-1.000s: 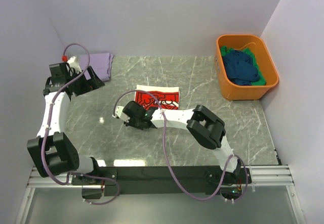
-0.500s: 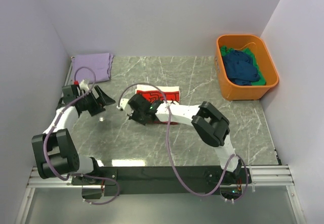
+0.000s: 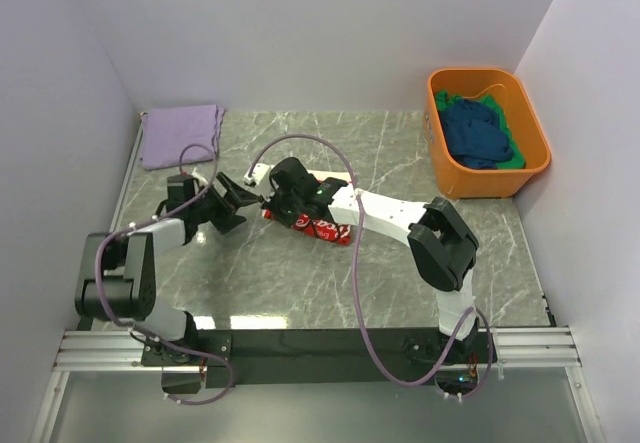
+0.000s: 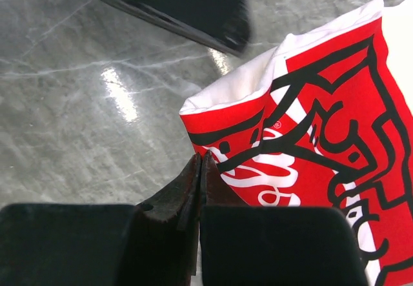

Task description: Fold and stack the t-shirts

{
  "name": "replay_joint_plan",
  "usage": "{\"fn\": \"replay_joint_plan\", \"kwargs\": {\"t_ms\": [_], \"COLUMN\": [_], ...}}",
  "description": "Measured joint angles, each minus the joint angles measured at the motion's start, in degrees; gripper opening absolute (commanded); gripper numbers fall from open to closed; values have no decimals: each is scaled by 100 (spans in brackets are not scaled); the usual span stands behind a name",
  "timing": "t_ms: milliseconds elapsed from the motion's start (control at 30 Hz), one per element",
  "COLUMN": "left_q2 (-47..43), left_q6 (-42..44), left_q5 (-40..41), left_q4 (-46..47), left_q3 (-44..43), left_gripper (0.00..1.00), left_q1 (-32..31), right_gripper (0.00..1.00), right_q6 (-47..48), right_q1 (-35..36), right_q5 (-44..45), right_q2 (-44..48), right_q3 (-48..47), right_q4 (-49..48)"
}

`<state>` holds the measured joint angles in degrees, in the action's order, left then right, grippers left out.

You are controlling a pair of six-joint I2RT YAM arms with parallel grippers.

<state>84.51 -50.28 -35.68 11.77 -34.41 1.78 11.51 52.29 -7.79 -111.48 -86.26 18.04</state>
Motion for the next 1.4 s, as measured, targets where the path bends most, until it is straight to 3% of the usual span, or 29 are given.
{"fn": "replay_joint_plan", "kwargs": {"t_ms": [300, 467, 567, 733, 1033, 1067, 1100, 1167, 1200, 1300, 1400], "left_q2": [1279, 1663, 1853, 2015, 2332, 2352, 2369, 2411, 2415, 2417, 2455], "left_q6": [-1123, -1445, -1558, -1692, -1679, -1665, -1655, -1558, -1451, -1001, -175], "left_q5": [726, 1102, 1340, 1504, 1547, 1539, 1517, 1453, 1451, 1545, 1836], "left_q4": [640, 721, 748, 763, 874, 876, 887, 890, 835, 575, -48], "left_q3": [-562, -1034, -1252, -1357, -1480, -1508, -1543, -1644, -1709, -2009, -2699], "left_gripper": [100, 93, 78, 68, 26, 18, 12, 1, 1, 1, 1], "left_q1": [-822, -1016, -1145, -1239, -1246, -1250, -1250, -1248, -1241, -1215, -1169], "right_gripper": [0, 0, 0, 0, 0, 0, 2, 23, 43, 65, 68], "right_q6": [-210, -323, -420, -509, -573, -573, -570, -575, -588, -560, -505], "right_q1": [0, 0, 2, 2, 7, 7, 7, 4, 2, -31, -92], "right_q5": [-87, -74, -17, 153, 229, 223, 219, 216, 234, 245, 260], "right_q2": [-120, -256, -358, -616, -664, -664, -664, -667, -675, -601, -319], "right_q3": [-199, -356, -461, -802, -815, -815, -815, -855, -903, -876, -590], "right_q4": [39, 44, 37, -26, -46, -46, -46, 13, 59, 35, 44]}}
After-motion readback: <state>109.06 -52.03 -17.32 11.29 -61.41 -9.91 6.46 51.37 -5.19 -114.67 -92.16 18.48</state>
